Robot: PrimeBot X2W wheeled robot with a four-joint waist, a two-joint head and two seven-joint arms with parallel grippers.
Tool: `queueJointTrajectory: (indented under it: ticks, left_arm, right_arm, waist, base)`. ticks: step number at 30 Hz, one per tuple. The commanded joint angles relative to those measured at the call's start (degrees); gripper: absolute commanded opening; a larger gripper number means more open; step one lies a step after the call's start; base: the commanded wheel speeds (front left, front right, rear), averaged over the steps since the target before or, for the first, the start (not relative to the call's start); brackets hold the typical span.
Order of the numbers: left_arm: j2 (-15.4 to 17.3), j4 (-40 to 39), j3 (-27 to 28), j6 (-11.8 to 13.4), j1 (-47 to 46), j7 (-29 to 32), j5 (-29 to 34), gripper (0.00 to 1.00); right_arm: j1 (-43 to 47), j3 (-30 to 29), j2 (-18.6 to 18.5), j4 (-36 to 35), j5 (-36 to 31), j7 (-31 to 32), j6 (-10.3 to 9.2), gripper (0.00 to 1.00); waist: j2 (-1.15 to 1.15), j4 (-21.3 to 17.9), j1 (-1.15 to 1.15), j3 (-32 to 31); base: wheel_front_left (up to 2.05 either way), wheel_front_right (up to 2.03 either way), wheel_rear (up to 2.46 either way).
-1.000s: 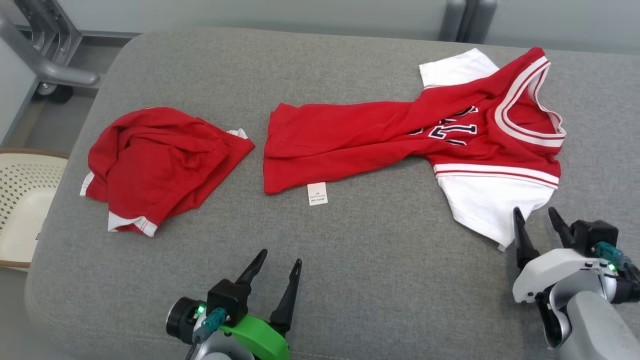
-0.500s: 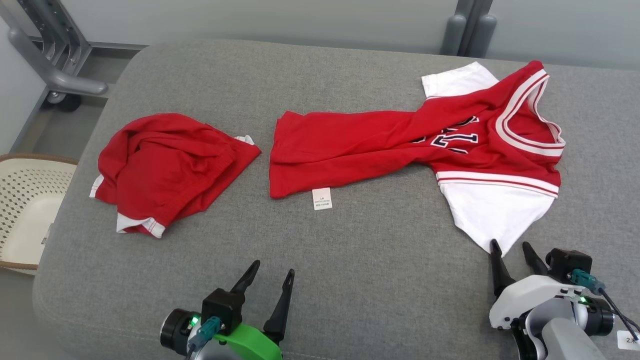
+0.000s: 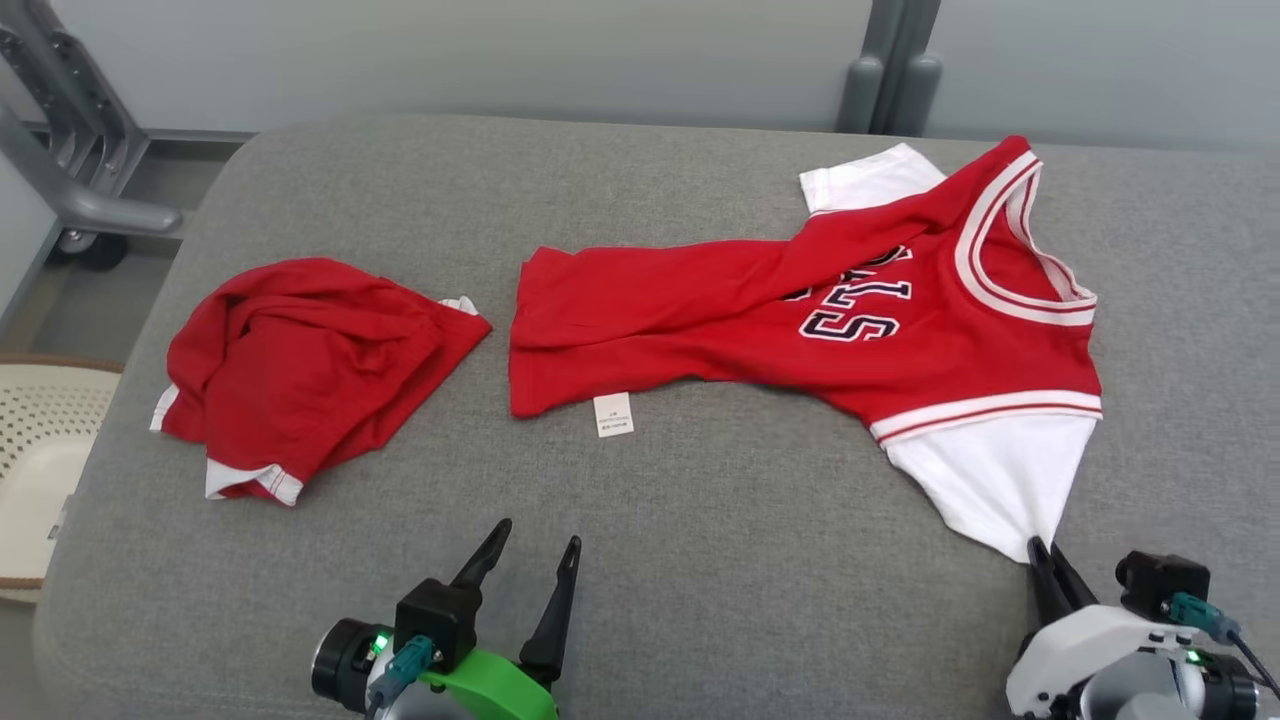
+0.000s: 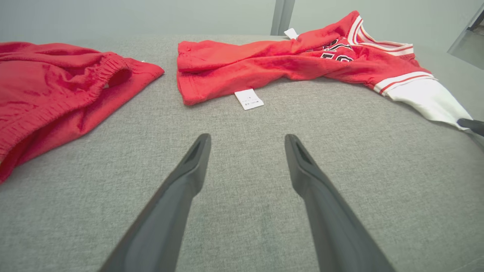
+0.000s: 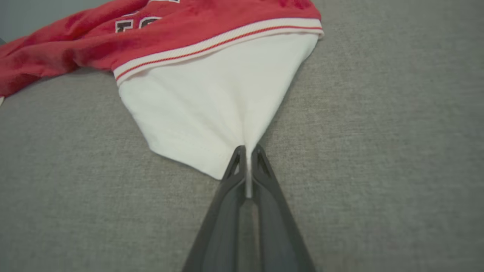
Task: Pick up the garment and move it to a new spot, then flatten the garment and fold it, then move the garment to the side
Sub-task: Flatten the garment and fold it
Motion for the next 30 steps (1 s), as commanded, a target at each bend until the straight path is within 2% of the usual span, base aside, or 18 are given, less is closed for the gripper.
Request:
queueJointTrajectory:
  ticks: [1,10,11,12,20,30]
  left_arm:
    - [0.23,-0.13,0.17,-0.16,0.73,-0.03,0.03,1.0]
    - [0.23,1.01,3.73,-0.13,-0.21,-0.04,-1.12,1.0]
    - [0.23,1.33,4.27,-0.06,-0.64,-0.03,-1.22,1.0]
    - [0.23,1.83,4.87,0.1,-1.13,-0.03,-1.46,1.0]
    - [0.23,5.61,8.89,1.08,-6.05,-0.03,-3.11,1.0]
    - [0.23,13.74,11.53,4.15,-9.05,-0.03,-6.49,1.0]
  right_arm:
    - [2.16,0.15,-1.01,-0.02,-0.32,0.11,-0.12,0.0]
    - [6.64,-1.6,-3.98,-2.69,-0.01,0.1,-0.12,0.0]
    - [6.37,-1.84,-3.84,-3.3,-0.11,0.1,-0.12,0.47]
    - [6.06,-2.01,-3.68,-3.84,-0.14,0.1,-0.12,1.0]
    - [3.54,-1.83,-3.65,-11.1,-0.62,0.05,-0.1,1.0]
    - [2.09,-2.63,-3.7,-14.39,-1.41,0.05,-0.1,1.0]
  waist:
    - [0.0,-1.98,0.0,-1.51]
    - [0.0,-8.22,0.0,-2.22]
    - [0.0,-8.93,0.0,-1.86]
    - [0.0,-9.55,0.0,-1.47]
    - [0.0,-14.21,0.0,2.94]
    - [0.0,-16.93,0.0,5.22]
  base:
    - [0.0,0.0,0.0]
    - [0.0,0.0,0.0]
    - [0.0,0.0,0.0]
    - [0.0,0.0,0.0]
    - [0.0,0.0,0.0]
    - [0.0,0.0,0.0]
